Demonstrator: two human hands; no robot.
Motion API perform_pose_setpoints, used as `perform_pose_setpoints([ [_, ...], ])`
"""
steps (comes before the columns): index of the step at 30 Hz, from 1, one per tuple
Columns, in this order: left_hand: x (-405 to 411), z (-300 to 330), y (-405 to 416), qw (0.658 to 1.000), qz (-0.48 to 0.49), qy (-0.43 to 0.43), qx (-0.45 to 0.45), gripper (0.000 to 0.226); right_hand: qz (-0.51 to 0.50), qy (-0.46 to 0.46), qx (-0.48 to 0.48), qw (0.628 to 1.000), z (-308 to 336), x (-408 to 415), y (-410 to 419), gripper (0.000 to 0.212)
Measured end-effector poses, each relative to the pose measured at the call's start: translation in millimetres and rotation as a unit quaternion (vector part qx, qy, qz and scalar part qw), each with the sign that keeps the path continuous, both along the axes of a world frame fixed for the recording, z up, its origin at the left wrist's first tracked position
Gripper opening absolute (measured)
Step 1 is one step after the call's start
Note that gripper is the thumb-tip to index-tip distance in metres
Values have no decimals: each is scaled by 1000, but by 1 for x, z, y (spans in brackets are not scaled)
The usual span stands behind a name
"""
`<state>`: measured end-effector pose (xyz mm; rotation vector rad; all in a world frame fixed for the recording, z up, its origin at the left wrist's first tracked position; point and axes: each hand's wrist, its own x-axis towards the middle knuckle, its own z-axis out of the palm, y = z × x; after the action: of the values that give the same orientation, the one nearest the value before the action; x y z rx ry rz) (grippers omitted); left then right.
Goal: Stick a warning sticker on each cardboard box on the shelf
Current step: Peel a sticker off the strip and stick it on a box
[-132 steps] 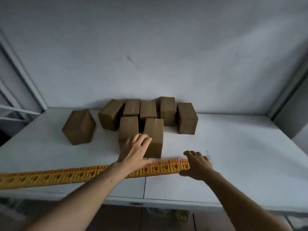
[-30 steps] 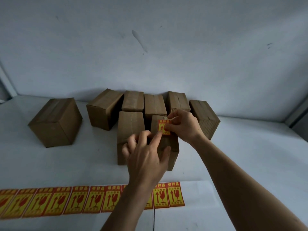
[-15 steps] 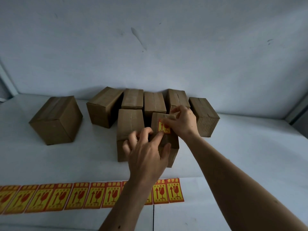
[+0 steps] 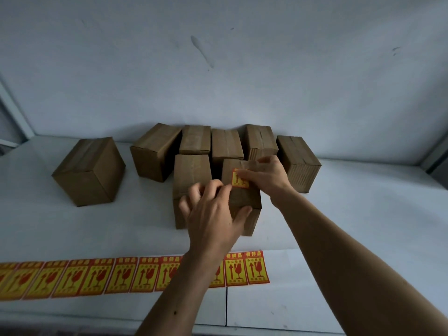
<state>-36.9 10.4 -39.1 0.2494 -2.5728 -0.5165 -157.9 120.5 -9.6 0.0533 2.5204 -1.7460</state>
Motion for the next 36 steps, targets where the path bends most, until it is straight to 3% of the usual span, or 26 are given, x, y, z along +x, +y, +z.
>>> perform_pose_setpoints([
  [5,-3,12,-11,998,-18,-57,-13,61,-42,-17,-31,998,-6,-11,-9,60],
  [12,-7,27,-18,994,-23,-107,-25,62,45,-89,-30,995,2,15,11,80],
  [18,-2,37,-16,987,-50,-144,-42,63,53,-56,58,995,4,45,21,71],
  [22,-2,34,-8,983,-85,-165,-2,69,86,-43,70,993,6,65,40,81],
  [27,-6,31,36,969,-139,-200,49,64,27,-16,103,994,4,85,87,98],
  [33,-30,29,105,940,-242,-236,42,59,-99,15,151,983,2,93,157,99],
  [36,-43,29,128,933,-269,-238,32,51,-145,10,149,978,-1,84,184,89],
])
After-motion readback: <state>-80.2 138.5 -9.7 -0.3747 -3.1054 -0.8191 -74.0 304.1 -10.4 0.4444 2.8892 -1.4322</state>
